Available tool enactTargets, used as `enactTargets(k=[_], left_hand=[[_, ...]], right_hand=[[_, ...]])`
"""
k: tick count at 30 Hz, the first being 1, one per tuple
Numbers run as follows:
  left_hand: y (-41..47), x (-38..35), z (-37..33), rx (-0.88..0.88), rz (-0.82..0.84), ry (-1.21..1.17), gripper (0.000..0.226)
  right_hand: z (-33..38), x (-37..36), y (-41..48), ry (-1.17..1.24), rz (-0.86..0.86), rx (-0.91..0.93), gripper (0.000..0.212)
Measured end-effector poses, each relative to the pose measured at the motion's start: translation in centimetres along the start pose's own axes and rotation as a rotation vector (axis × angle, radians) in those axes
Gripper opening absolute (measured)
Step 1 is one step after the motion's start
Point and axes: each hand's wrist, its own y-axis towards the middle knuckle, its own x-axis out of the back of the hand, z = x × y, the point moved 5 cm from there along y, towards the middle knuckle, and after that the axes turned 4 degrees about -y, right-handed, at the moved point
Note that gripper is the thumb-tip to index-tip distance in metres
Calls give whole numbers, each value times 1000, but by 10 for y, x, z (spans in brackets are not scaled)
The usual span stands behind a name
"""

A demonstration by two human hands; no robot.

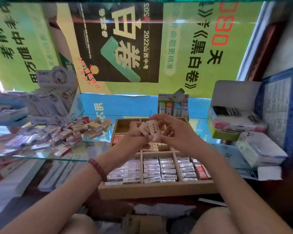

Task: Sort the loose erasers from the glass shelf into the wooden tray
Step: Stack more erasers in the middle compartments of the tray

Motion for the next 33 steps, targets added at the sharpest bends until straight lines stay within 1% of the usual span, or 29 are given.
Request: enactTargets(k=[3, 5, 6, 9, 11, 13, 15, 18, 21, 22, 24, 26, 28, 31, 33], left_hand=[[2, -2, 0, -14, 23, 31, 21], [3, -2, -1, -31, 19, -2, 14], [2, -2, -2, -42, 4, -17, 14], [2, -2, -6, -74, -7, -11, 21], [2, -7, -6, -71, 22, 30, 32], [2, -13, -5, -38, 31, 114, 40], [4, -18, -4, -37, 24, 226, 31], [6, -19, -11, -167, -1, 413, 8], [8, -14, -26, -334, -59, 720, 11], [8, -13, -31, -380, -82, 788, 11], [9, -11, -35, -431, -134, 863, 18], [9, -10, -36, -444, -169, 877, 20], [7, -9, -39, -473, -203, 848, 22], [6, -15, -39, -508, -195, 768, 28], [8, -17, -34, -492, -174, 730, 35]], right_hand=[[-4, 1, 0, 19, 5, -9, 53], [-6, 1, -1, 25, 10, -22, 55], [-7, 1, -1, 33, 13, -33, 56], [-10, 2, 1, 62, 7, -55, 56], [-12, 2, 1, 65, -4, -55, 54], [-11, 1, 2, 50, -14, -44, 52], [-11, 0, 2, 30, -26, -28, 49], [-11, 1, 4, -34, -43, 16, 52], [-6, -1, 3, -198, -38, 126, 61], [-4, -1, 3, -243, -37, 138, 61], [0, 2, 2, -358, -63, 126, 54], [-1, 7, 2, -480, -86, 96, 45], [-5, 12, 1, -532, -90, 73, 39], [-10, 18, 1, -526, -129, 61, 34], [-19, 25, 4, -503, -166, -12, 30]])
